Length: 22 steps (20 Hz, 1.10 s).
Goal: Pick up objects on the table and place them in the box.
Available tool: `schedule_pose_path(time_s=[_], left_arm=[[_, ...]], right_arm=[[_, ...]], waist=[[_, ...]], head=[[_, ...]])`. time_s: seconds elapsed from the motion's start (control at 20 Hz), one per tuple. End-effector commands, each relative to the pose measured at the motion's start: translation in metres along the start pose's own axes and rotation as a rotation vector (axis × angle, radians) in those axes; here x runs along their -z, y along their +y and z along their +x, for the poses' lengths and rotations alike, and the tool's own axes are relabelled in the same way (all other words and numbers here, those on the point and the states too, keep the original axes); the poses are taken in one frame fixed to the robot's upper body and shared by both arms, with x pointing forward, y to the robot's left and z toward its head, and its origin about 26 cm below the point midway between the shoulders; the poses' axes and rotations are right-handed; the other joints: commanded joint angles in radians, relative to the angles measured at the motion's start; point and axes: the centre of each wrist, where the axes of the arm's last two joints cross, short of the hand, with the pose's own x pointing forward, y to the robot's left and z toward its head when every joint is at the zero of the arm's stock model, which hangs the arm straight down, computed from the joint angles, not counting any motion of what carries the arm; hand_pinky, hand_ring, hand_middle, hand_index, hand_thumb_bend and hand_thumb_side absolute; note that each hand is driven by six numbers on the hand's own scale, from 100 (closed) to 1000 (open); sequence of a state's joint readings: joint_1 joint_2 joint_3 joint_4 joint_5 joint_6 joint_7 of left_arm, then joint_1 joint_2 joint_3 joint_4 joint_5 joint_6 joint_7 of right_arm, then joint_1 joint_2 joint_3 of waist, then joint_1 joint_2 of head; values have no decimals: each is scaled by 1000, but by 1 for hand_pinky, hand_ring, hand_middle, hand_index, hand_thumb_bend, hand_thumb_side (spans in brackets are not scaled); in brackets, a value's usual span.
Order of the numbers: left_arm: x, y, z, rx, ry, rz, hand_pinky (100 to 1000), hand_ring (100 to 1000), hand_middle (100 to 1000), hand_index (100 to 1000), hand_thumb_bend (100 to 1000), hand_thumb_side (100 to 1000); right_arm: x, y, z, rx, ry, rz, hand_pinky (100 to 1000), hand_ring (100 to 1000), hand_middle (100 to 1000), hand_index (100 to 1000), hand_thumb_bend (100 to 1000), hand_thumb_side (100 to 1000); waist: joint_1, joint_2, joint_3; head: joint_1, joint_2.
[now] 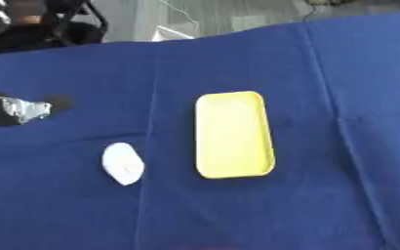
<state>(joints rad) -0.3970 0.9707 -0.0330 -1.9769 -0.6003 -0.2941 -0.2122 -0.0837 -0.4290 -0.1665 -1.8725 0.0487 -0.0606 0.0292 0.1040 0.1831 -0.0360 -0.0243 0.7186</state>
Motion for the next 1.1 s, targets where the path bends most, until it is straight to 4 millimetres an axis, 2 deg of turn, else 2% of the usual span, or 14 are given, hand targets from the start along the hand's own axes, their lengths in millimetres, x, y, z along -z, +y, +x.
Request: schedule_pose_path(time_s=[0.05, 0.5, 0.65, 0.7, 0.75, 0.95, 1.1], left_arm=[[7, 15, 5, 112, -93, -105, 854, 936, 917, 963, 733, 655], [12, 19, 5, 115, -127, -165, 856, 938, 912, 965, 730, 684], [14, 21, 3, 111, -143, -213, 858, 949, 913, 970, 775, 716], [16, 22, 3, 114, -151, -236, 858, 947, 911, 968, 766, 712], [19, 24, 2, 119, -162, -264, 861, 956, 915, 975, 800, 740], [43, 20, -11, 120, -178, -430, 880, 975, 930, 987, 843, 845], [66, 12, -27, 128, -140, -533, 886, 977, 938, 991, 852, 861]], right_arm=[[3, -7, 4, -32, -17, 11, 668, 692, 864, 958, 350, 785], [2, -8, 4, -36, -16, 9, 669, 692, 865, 959, 351, 785], [2, -8, 4, -38, -15, 10, 669, 692, 866, 959, 350, 785], [2, -8, 4, -38, -14, 11, 669, 692, 866, 959, 350, 785], [2, -8, 4, -39, -13, 12, 669, 692, 866, 959, 351, 784], [0, -8, 2, -41, -7, 21, 669, 692, 866, 959, 349, 785], [-1, -8, 1, -40, -2, 24, 668, 692, 866, 959, 350, 785]], waist=[[-2, -14, -3], [5, -9, -6], [6, -12, -6], [7, -13, -5], [8, -15, -6], [10, -23, -6], [9, -25, -3]], head=[[1, -5], [-3, 0], [-2, 1], [-2, 1], [-1, 1], [7, 3], [6, 3]])
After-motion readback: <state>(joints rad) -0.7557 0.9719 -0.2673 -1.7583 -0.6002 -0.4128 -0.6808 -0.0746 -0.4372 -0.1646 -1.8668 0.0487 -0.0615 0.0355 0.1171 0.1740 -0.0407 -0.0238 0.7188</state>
